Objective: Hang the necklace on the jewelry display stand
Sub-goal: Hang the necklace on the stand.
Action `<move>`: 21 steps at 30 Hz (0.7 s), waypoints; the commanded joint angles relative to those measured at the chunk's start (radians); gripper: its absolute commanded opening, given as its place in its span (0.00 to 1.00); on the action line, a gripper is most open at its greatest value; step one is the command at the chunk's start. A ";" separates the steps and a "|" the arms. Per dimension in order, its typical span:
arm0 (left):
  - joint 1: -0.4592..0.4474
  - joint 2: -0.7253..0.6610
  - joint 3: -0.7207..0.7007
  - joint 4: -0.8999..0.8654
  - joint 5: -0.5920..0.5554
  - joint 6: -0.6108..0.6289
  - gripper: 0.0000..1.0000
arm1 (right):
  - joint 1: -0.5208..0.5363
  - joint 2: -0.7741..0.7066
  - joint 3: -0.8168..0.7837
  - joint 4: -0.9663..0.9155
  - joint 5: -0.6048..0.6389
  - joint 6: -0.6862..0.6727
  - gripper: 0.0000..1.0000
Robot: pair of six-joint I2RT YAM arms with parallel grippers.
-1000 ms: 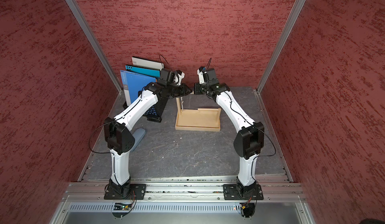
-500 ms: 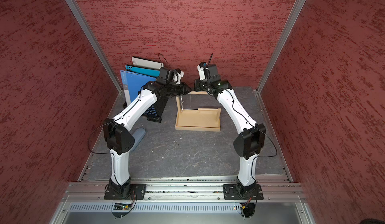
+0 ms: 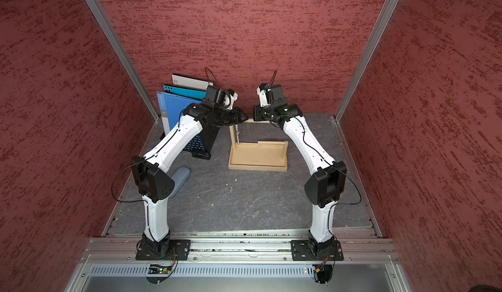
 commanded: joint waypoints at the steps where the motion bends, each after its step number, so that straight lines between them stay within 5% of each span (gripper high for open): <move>1: -0.014 -0.001 0.006 -0.058 -0.016 0.020 0.40 | 0.007 -0.059 -0.031 -0.007 -0.021 0.006 0.09; 21: -0.027 -0.038 -0.234 0.050 0.001 0.005 0.46 | 0.007 -0.074 -0.119 0.020 -0.075 0.028 0.12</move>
